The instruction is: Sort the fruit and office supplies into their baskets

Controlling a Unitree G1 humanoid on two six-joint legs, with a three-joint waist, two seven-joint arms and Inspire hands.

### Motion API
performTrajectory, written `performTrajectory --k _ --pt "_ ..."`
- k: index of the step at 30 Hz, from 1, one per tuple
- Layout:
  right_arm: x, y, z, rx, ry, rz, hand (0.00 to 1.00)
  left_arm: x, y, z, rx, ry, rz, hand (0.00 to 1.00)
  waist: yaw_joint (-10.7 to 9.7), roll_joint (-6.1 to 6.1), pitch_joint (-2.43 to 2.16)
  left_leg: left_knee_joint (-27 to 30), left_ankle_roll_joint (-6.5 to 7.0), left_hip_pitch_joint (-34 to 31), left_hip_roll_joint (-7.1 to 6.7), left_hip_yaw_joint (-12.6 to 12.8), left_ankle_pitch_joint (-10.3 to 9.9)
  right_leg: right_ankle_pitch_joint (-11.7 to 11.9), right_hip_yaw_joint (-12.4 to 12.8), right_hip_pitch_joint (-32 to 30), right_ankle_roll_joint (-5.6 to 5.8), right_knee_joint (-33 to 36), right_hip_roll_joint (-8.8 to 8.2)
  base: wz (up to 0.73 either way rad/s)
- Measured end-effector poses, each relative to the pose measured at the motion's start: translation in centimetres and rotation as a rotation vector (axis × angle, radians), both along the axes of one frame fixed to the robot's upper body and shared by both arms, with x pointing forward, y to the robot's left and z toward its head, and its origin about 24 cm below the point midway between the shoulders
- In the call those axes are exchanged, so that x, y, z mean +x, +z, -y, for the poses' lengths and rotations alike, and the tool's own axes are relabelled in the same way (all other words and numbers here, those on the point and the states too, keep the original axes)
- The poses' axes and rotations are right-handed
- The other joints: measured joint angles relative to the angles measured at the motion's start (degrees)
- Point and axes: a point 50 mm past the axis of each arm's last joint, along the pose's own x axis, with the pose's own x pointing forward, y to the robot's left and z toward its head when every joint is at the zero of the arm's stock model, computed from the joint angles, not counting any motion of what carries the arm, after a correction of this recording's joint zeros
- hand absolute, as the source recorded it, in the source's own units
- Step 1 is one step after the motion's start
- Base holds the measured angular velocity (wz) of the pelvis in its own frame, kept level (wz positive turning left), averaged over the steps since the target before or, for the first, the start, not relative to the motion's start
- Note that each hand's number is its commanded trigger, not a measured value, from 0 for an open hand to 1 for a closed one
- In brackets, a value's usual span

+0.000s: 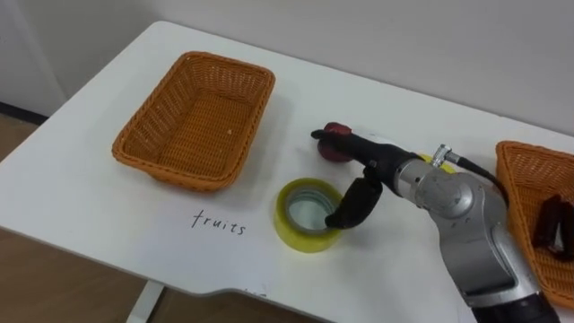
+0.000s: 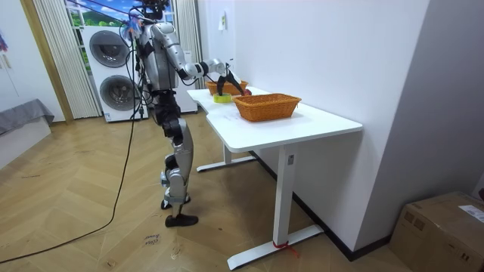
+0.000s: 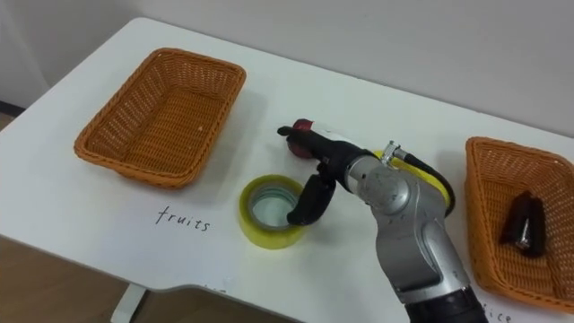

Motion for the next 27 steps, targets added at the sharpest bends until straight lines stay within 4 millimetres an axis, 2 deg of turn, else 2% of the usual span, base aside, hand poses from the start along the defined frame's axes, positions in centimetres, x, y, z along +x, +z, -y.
performTrajectory --k 1,2,3,4,12,15,18,21,27 --pt "0.0 0.0 0.0 0.000 0.000 0.000 0.15 0.0 0.0 0.0 0.000 -0.001 -0.001 0.00 -0.01 -0.01 -0.01 0.00 0.00 0.00 0.00 -0.01 0.00 0.00 0.00 0.00 0.00 0.00 0.00 0.00" --pt "0.0 0.0 0.0 0.000 0.000 0.000 0.44 0.0 0.0 0.0 0.000 -0.001 -0.001 0.00 -0.02 -0.02 -0.01 0.00 0.00 0.00 0.00 -0.01 0.00 0.00 0.00 0.00 0.00 0.00 0.00 0.00" --pt "0.0 0.0 0.0 -0.001 0.001 -0.001 0.89 0.0 0.0 0.0 0.000 -0.001 -0.001 0.00 0.00 -0.02 -0.01 -0.01 0.00 0.00 0.00 -0.01 0.00 0.00 0.03 0.00 0.00 0.01 0.01 0.00" --pt "0.0 0.0 0.0 -0.002 0.002 -0.002 1.00 0.0 0.0 0.0 0.000 -0.002 -0.001 0.00 0.01 -0.03 -0.02 -0.01 0.00 0.00 0.00 -0.02 0.00 0.00 0.01 -0.01 0.00 0.01 0.00 0.00" --pt "-0.2 -0.3 -0.3 -0.026 0.043 -0.042 1.00 0.0 0.0 0.0 0.002 -0.010 -0.003 0.00 0.09 -0.19 -0.10 -0.02 -0.01 0.01 0.00 0.00 0.01 0.00 0.09 -0.07 0.00 -0.01 0.03 0.00" --pt "-0.1 -1.4 -0.3 -0.058 0.033 -0.085 1.00 0.6 0.1 0.1 0.003 -0.015 0.011 0.00 0.30 -0.49 -0.13 -0.02 -0.04 0.02 0.00 0.00 0.03 0.00 0.12 -0.06 0.00 0.00 0.03 0.00" --pt "0.1 -1.1 -0.3 -0.064 0.029 -0.071 1.00 0.9 0.1 0.0 0.009 -0.016 0.018 0.00 0.33 -0.75 -0.22 -0.07 -0.04 0.04 0.01 0.00 0.03 0.00 0.13 -0.06 0.00 0.00 0.05 0.00" --pt "0.1 -1.1 -0.3 -0.066 0.031 -0.074 1.00 1.2 0.2 0.0 0.011 -0.017 0.025 0.00 0.43 -1.18 -0.01 -0.07 -0.04 0.04 0.01 0.01 0.03 0.00 0.19 -0.08 0.00 0.00 0.07 0.00" --pt "0.1 -1.1 -0.3 -0.066 0.036 -0.079 1.00 1.3 0.2 0.0 0.012 -0.018 0.026 0.00 0.50 -1.44 -0.01 -0.12 -0.03 0.04 0.01 0.03 0.02 0.00 0.28 -0.15 0.00 0.00 0.09 0.00"
